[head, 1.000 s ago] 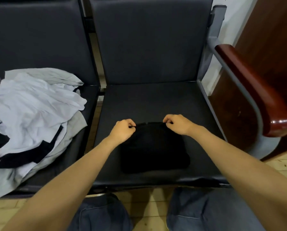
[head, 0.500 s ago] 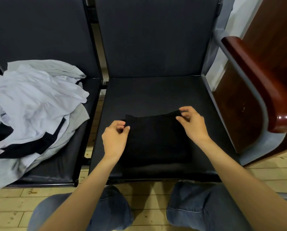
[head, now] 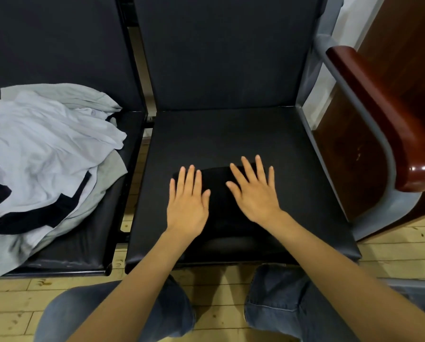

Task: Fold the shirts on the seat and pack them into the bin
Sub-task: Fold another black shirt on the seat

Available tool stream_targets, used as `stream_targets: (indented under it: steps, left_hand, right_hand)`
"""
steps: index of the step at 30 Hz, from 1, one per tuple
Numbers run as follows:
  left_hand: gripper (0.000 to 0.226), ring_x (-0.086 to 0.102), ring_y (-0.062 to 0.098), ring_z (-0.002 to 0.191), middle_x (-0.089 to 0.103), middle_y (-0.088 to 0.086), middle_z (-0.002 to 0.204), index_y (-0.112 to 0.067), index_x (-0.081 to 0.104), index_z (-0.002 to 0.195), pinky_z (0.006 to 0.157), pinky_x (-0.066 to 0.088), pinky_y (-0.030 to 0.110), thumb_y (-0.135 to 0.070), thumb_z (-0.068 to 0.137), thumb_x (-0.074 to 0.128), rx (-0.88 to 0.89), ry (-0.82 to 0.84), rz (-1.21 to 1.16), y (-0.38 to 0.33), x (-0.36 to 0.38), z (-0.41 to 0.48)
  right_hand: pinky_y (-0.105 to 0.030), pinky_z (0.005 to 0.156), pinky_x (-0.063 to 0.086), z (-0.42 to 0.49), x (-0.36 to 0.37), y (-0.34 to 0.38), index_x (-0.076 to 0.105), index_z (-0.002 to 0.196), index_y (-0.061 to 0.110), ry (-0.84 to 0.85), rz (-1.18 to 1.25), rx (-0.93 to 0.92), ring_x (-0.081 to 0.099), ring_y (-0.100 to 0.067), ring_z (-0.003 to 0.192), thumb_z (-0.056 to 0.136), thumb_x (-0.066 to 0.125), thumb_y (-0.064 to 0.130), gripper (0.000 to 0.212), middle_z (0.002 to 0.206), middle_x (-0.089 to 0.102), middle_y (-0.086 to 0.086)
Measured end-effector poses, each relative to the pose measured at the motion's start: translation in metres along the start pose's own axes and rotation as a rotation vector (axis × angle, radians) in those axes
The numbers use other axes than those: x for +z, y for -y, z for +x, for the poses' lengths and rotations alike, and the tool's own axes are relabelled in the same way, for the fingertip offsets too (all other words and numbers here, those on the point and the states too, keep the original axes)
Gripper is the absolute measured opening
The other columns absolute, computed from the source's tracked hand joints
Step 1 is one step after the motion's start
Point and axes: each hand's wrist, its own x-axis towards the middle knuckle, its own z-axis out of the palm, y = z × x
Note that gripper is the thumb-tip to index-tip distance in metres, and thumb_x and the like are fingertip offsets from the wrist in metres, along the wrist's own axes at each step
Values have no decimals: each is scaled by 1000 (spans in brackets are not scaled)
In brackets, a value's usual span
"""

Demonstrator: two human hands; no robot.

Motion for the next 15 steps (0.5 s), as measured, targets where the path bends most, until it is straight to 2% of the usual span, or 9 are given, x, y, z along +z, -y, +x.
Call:
stream_targets:
  steps: [3, 5, 7, 10, 13, 15]
  left_hand:
    - [91, -17, 19, 144, -8, 4, 160, -20, -3, 151, 114, -14, 40, -66, 77, -29, -36, 93, 64, 2, 17, -4]
    - [101, -16, 21, 145, -10, 4, 160, -25, -7, 151, 113, -16, 43, -68, 65, -39, -64, 123, 81, 8, 26, -5]
    - [98, -16, 22, 145, -11, 4, 159, -27, -8, 150, 111, -18, 45, -68, 66, -37, -80, 129, 90, 10, 28, -5]
    - [94, -16, 23, 145, -11, 4, 159, -29, -6, 150, 110, -18, 49, -70, 70, -31, -98, 154, 92, 7, 26, -7]
    - [76, -19, 22, 145, -15, 3, 159, -29, -7, 150, 111, -16, 50, -67, 85, -11, -127, 235, 73, 6, 21, -4]
    - [63, -18, 23, 145, -16, 4, 158, -28, -6, 151, 114, -12, 49, -57, 97, 9, -136, 229, 31, 5, 14, -5]
  right_hand:
    - [-51, 114, -14, -4, 15, -2, -8, 151, 32, 127, -98, 58, -23, -28, 144, 87, -9, 66, 72, 160, -14, 1]
    - [-51, 115, -12, -2, 19, -5, -13, 150, 33, 165, -108, 78, -23, -28, 143, 88, -6, 67, 70, 159, -17, 2]
    - [-51, 116, -10, -1, 21, -6, -14, 149, 33, 187, -105, 85, -23, -29, 143, 92, 3, 64, 67, 159, -18, 2]
    - [-52, 117, -8, -2, 22, -4, -14, 150, 33, 200, -101, 93, -22, -31, 143, 93, 5, 65, 68, 159, -18, 2]
    - [-53, 115, -10, 0, 16, -3, -13, 150, 33, 262, -83, 89, -23, -31, 143, 93, 6, 65, 67, 158, -19, 2]
    - [-53, 114, -12, -1, 6, -4, -10, 150, 34, 281, 21, 83, -23, -28, 143, 96, 10, 61, 64, 159, -18, 3]
